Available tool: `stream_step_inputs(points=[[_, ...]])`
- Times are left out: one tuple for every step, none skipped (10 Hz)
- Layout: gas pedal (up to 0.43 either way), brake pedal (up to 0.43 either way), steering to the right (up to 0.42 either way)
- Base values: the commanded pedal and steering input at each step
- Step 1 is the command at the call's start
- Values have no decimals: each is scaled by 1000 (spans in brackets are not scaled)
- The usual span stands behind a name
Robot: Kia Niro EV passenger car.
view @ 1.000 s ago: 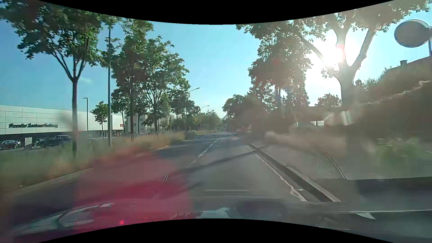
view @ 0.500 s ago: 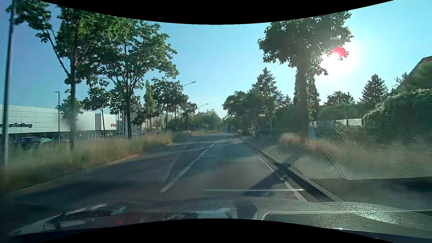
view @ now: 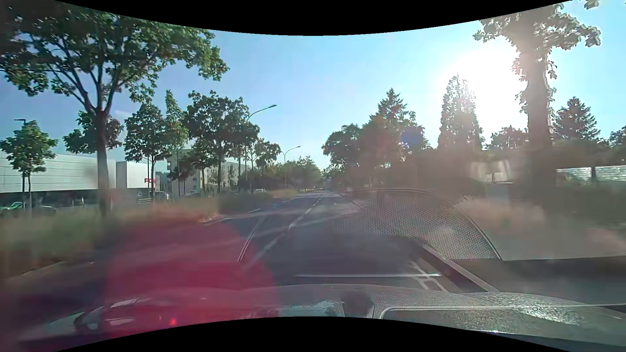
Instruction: Follow the waypoints while adhering to traffic rules and regulations
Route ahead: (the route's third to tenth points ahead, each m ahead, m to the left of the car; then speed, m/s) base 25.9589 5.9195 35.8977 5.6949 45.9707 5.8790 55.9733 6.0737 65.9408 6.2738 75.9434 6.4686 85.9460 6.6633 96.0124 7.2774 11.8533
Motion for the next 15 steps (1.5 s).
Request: stream_step_inputs(points=[[67,0,-6],[67,0,-6],[67,0,-5],[67,0,-4],[79,0,-4],[79,0,-4],[79,0,-3],[79,0,-3],[79,0,-3],[79,0,-2],[118,0,-2],[110,0,-2],[110,0,-2],[110,0,-2],[110,0,-2]])
